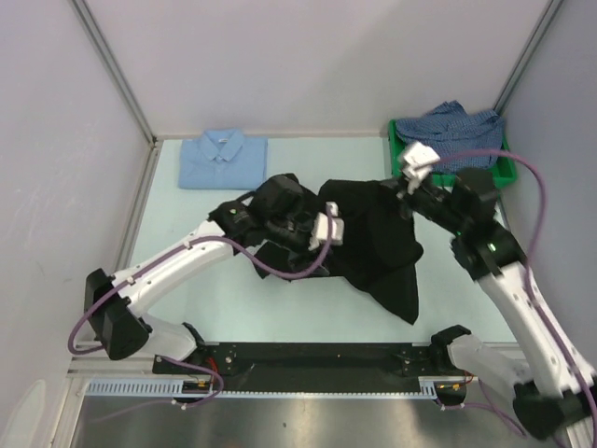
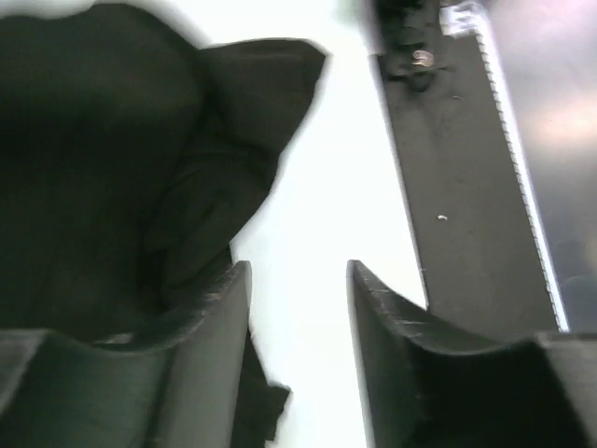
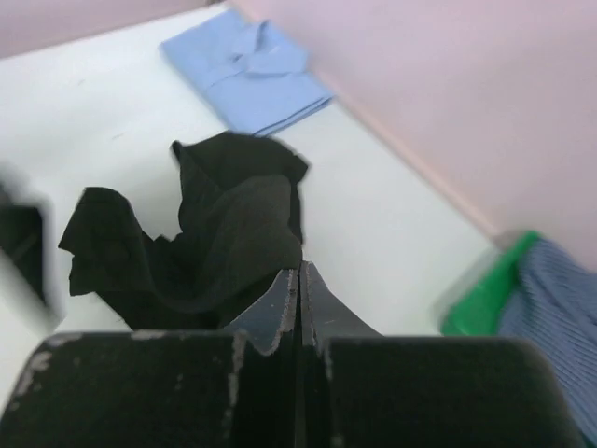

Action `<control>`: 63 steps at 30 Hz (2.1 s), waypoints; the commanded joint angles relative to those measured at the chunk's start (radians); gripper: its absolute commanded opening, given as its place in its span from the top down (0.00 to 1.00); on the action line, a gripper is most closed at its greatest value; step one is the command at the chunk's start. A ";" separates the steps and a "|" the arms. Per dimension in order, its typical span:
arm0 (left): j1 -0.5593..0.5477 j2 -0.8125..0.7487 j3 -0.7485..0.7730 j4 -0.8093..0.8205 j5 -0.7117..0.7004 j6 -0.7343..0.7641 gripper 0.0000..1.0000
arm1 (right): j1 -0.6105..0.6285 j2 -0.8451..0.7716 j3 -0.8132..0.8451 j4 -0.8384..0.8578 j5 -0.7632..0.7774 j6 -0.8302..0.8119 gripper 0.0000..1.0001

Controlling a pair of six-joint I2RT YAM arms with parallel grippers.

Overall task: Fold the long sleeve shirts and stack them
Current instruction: Flatten the shirt out

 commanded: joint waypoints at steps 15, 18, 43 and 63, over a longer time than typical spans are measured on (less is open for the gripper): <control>0.557 0.257 -0.076 0.276 -0.211 0.192 0.16 | -0.048 -0.386 -0.164 -0.129 0.328 0.023 1.00; 0.568 0.170 -0.189 0.363 -0.213 0.204 0.15 | -0.047 -0.367 -0.166 -0.101 0.335 0.021 1.00; 0.372 0.211 -0.711 1.189 -0.645 0.378 0.16 | -0.102 -0.218 -0.077 0.054 0.391 0.047 1.00; 0.608 0.131 0.152 0.201 -0.467 0.151 1.00 | -0.311 0.084 0.024 0.483 0.273 0.141 1.00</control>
